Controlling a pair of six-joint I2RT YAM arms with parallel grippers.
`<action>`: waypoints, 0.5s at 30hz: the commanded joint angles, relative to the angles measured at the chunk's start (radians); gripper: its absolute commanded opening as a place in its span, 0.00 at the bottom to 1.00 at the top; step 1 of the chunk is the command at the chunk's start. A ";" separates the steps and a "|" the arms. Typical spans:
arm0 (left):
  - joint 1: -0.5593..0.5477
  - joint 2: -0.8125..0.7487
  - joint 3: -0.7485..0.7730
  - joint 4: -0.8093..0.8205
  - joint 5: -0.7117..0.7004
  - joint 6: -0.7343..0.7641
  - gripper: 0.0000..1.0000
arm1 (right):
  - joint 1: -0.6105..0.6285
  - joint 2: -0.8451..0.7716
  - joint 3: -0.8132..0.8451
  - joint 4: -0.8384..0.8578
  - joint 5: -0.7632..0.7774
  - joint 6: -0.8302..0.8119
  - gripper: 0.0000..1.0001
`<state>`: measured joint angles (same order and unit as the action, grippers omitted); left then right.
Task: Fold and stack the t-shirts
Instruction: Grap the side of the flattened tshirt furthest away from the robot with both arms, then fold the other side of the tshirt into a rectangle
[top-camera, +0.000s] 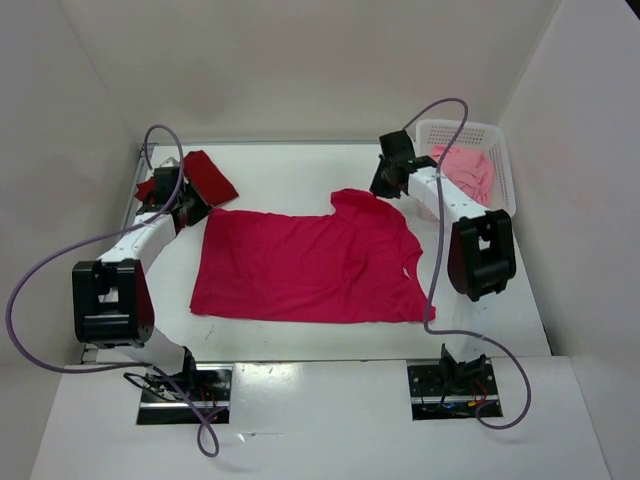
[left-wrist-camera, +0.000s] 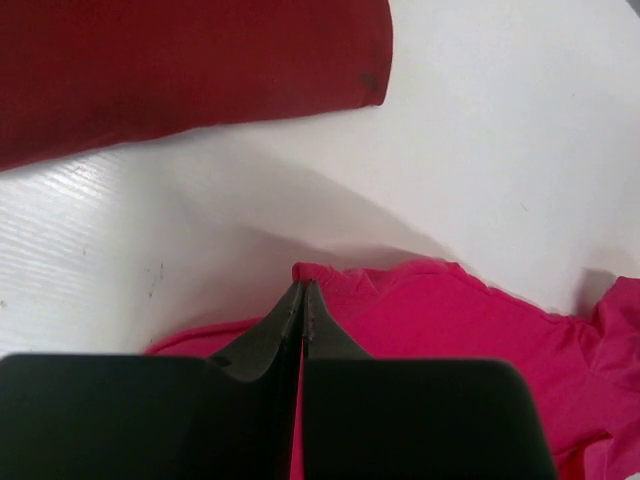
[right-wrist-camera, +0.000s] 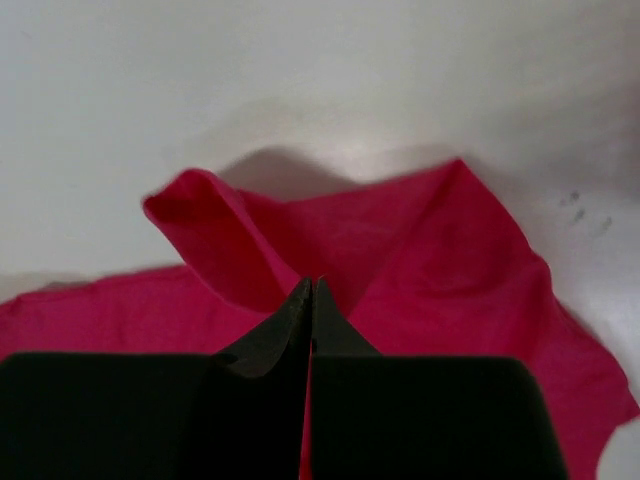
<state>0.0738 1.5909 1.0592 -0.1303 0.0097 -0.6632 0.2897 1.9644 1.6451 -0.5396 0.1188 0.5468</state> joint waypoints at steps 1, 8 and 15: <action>0.006 -0.084 -0.041 -0.002 0.012 -0.012 0.00 | 0.000 -0.144 -0.140 0.053 -0.008 0.024 0.00; 0.006 -0.210 -0.113 -0.043 0.012 -0.003 0.00 | 0.000 -0.383 -0.356 0.018 -0.008 0.064 0.00; 0.006 -0.296 -0.145 -0.107 0.032 0.008 0.00 | 0.000 -0.616 -0.560 -0.046 -0.044 0.136 0.00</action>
<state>0.0738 1.3384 0.9215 -0.2108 0.0196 -0.6617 0.2897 1.4170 1.1488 -0.5476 0.0860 0.6380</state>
